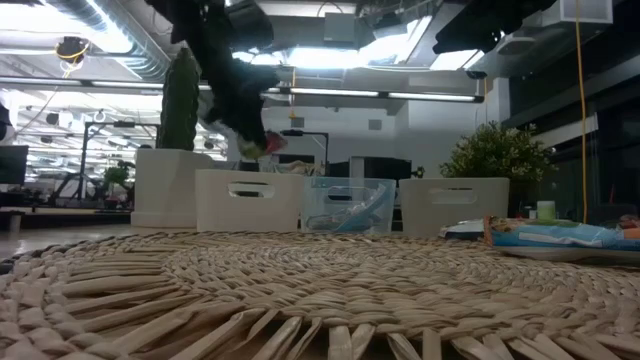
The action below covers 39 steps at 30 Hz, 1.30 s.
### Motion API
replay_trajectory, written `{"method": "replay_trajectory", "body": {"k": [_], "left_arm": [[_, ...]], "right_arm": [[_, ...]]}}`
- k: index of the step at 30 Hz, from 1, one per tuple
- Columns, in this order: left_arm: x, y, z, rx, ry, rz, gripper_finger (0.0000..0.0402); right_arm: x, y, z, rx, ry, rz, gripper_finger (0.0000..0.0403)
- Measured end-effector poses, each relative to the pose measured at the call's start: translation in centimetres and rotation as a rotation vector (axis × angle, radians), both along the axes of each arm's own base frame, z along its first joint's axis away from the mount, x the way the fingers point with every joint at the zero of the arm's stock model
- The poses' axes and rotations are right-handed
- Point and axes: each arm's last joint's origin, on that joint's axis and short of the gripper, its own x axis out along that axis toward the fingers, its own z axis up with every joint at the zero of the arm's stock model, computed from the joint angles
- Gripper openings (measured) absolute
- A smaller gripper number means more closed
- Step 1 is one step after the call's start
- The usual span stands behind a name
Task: Pick and place Granola Bars by type
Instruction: Put the red granola bar into the white bin, then put the yellow granola bar into the gray bin
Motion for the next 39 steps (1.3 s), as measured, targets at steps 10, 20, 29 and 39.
{"method": "replay_trajectory", "body": {"k": [10,20,29,39], "left_arm": [[-0.4,-0.1,-1.2,-0.025,0.016,0.011,0.0025],[-0.7,-0.5,-1.0,-0.089,0.021,-0.025,0.0089],[-1.0,-1.6,5.3,-0.15,-0.197,-0.122,0.015],[-3.8,-6.1,15.2,0.164,-0.509,-0.243,0.0144]], "right_arm": [[0.0,0.0,0.0,0.002,0.0,0.001,0.0187],[0.0,0.0,0.0,0.004,-0.001,0.0,0.0187],[0.0,0.0,0.0,0.001,-0.001,0.002,0.0187],[-0.1,0.5,2.3,0.028,-0.076,0.014,0.0187]]}}
